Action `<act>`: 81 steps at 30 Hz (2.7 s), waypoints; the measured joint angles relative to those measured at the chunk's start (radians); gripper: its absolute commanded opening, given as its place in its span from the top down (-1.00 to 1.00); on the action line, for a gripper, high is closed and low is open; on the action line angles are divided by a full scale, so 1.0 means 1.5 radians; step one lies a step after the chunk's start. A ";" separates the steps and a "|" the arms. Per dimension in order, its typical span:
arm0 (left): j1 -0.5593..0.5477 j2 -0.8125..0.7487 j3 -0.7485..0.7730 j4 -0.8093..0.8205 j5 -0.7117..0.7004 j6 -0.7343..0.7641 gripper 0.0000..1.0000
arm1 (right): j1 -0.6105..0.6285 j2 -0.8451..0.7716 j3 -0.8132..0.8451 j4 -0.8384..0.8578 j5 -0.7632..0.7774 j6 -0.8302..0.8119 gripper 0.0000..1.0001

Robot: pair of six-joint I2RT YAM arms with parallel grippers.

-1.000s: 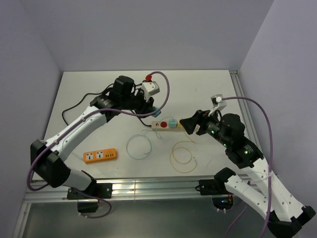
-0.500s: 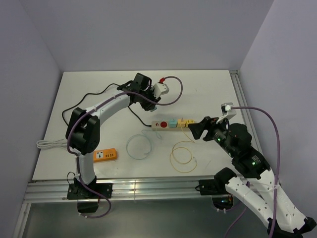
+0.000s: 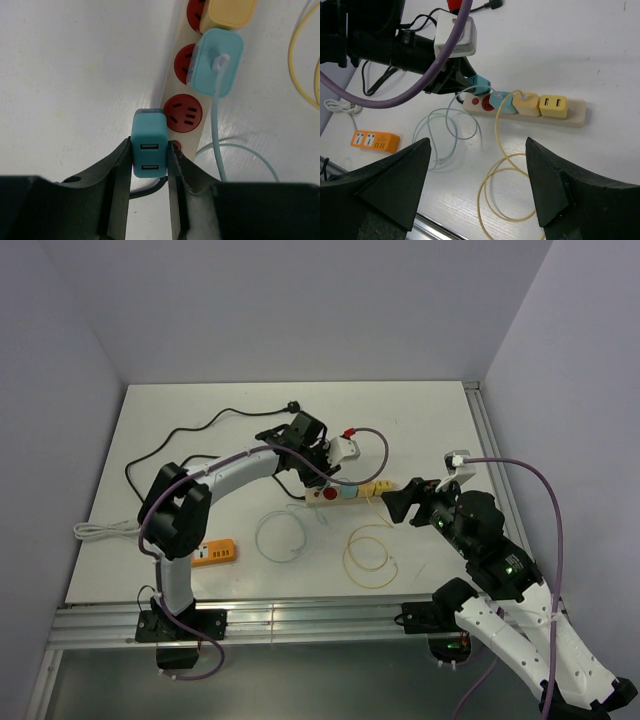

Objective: Insert the plug

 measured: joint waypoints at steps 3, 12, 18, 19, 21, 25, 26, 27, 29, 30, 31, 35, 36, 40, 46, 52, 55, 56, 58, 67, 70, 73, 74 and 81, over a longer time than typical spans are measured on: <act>-0.005 -0.018 -0.021 0.005 -0.001 0.000 1.00 | 0.000 0.002 -0.005 -0.001 -0.002 0.000 -0.66; -0.022 -0.061 -0.028 0.016 -0.003 -0.009 0.99 | 0.000 0.003 -0.005 0.000 -0.010 0.000 -0.66; -0.024 -0.064 -0.027 0.000 -0.005 -0.010 1.00 | 0.000 0.003 -0.005 0.000 -0.012 0.001 -0.67; -0.024 -0.064 -0.026 -0.006 -0.004 -0.010 0.99 | 0.000 0.003 -0.005 0.000 -0.012 0.001 -0.67; -0.026 -0.061 -0.020 -0.021 -0.002 -0.010 1.00 | 0.000 0.003 -0.007 0.001 -0.013 0.001 -0.67; -0.030 -0.057 -0.015 -0.036 0.004 -0.010 0.99 | 0.000 0.003 -0.013 0.000 -0.016 0.001 -0.66; -0.031 -0.056 -0.014 -0.039 0.007 -0.010 0.99 | 0.000 0.003 -0.013 0.001 -0.016 0.001 -0.67; -0.032 -0.056 -0.014 -0.041 0.008 -0.010 1.00 | 0.000 0.003 -0.013 0.001 -0.016 0.001 -0.67; -0.033 -0.053 -0.014 -0.042 0.012 -0.010 1.00 | 0.000 0.002 -0.013 0.001 -0.016 0.001 -0.67; -0.034 -0.050 -0.014 -0.042 0.013 -0.010 1.00 | 0.000 0.002 -0.013 0.001 -0.015 0.001 -0.67; -0.034 -0.047 -0.013 -0.042 0.014 -0.010 1.00 | 0.000 0.002 -0.013 0.001 -0.016 0.001 -0.67; -0.034 -0.032 -0.013 -0.041 0.018 -0.010 1.00 | 0.000 0.000 -0.013 0.001 -0.016 0.001 -0.67; -0.034 -0.032 -0.013 -0.038 0.018 -0.010 1.00 | 0.000 0.000 -0.013 0.001 -0.016 0.001 -0.67; -0.034 -0.030 -0.012 -0.036 0.018 -0.010 1.00 | 0.000 0.000 -0.013 0.001 -0.016 0.002 -0.66; -0.034 -0.030 -0.012 -0.032 0.025 -0.010 1.00 | 0.000 0.000 -0.016 0.002 -0.016 0.003 -0.66; -0.034 -0.030 -0.012 -0.033 0.036 -0.011 1.00 | 0.000 0.000 -0.016 0.003 -0.017 0.003 -0.66; -0.034 -0.030 -0.012 -0.033 0.036 -0.011 1.00 | 0.000 0.000 -0.017 0.004 -0.017 0.003 -0.67; -0.034 -0.029 -0.012 -0.033 0.036 -0.011 0.99 | 0.000 0.001 -0.017 0.005 -0.017 0.003 -0.67; -0.034 -0.025 -0.010 -0.034 0.036 -0.011 1.00 | 0.000 0.001 -0.017 0.005 -0.017 0.003 -0.67; -0.035 -0.004 0.012 -0.046 0.040 0.000 1.00 | 0.000 0.001 -0.024 0.006 -0.017 0.003 -0.67; -0.035 -0.004 0.012 -0.047 0.040 0.016 0.99 | 0.000 0.001 -0.025 0.006 -0.017 0.003 -0.67; -0.033 -0.004 0.012 -0.050 0.041 0.030 1.00 | 0.000 0.001 -0.025 0.006 -0.017 0.003 -0.67; -0.032 -0.004 0.012 -0.051 0.042 0.032 1.00 | 0.000 0.001 -0.025 0.006 -0.017 0.003 -0.67; -0.029 0.014 0.041 -0.079 0.045 0.046 0.99 | 0.000 0.001 -0.025 0.006 -0.018 0.003 -0.67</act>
